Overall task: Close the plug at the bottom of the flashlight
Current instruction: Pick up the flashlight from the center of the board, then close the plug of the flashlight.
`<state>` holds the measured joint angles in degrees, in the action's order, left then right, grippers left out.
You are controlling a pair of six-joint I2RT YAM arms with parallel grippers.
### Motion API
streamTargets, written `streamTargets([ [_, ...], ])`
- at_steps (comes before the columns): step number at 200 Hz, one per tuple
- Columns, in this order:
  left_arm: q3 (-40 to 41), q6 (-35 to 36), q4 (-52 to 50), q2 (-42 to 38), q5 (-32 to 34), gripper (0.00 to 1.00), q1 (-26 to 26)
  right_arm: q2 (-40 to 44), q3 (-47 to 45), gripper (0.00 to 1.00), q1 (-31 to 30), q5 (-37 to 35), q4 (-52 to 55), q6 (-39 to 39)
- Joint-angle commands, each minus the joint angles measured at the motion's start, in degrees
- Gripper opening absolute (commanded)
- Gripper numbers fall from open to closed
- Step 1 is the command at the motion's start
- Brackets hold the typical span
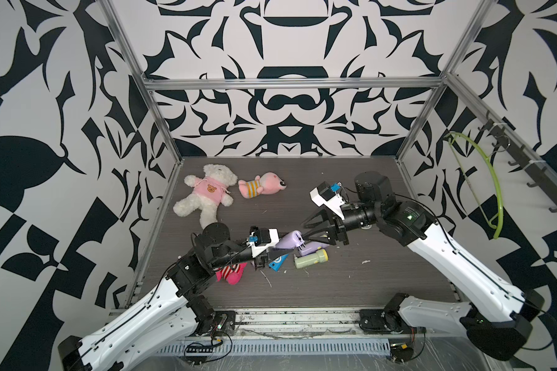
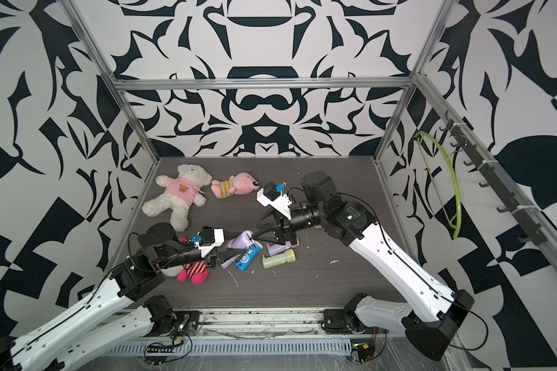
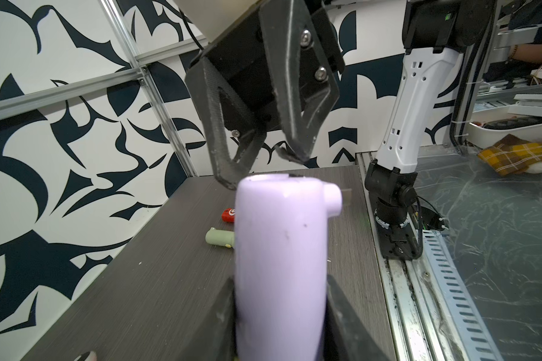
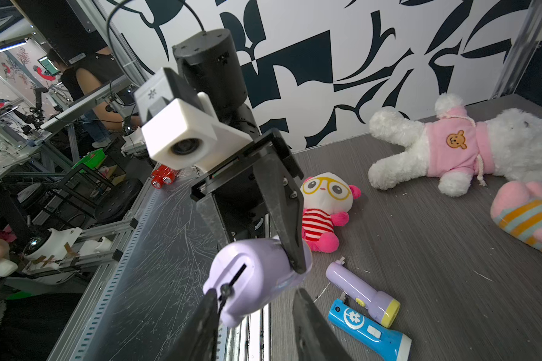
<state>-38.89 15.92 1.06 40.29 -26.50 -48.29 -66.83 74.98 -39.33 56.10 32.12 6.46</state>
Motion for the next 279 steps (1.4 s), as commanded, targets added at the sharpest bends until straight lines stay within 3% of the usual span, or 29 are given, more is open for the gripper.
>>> streamTargets([
  [1, -0.38, -0.8, 1.23, -0.39, -2.05, 0.0, 0.04, 0.93, 0.45, 0.42, -0.76, 1.73, -0.21, 1.01],
  [62, -0.37, -0.63, 1.23, -0.22, -2.33, 0.0, 0.04, -1.17, 1.38, 0.41, -2.46, 1.44, 0.31, 1.62],
  [152, -0.29, -0.28, 0.92, -0.04, -3.47, 0.0, 0.04, -2.86, 2.55, 0.29, -2.64, 2.24, 0.44, 2.24],
  [184, -0.44, -0.28, 1.31, 0.39, -4.05, 0.0, 0.04, -3.21, 2.72, 0.19, -2.7, 2.33, 0.58, 2.22],
  [279, -1.49, -0.45, 0.91, 1.19, -5.49, 0.0, 0.04, -4.4, 3.81, 0.11, -2.68, 1.66, 1.1, 2.77],
])
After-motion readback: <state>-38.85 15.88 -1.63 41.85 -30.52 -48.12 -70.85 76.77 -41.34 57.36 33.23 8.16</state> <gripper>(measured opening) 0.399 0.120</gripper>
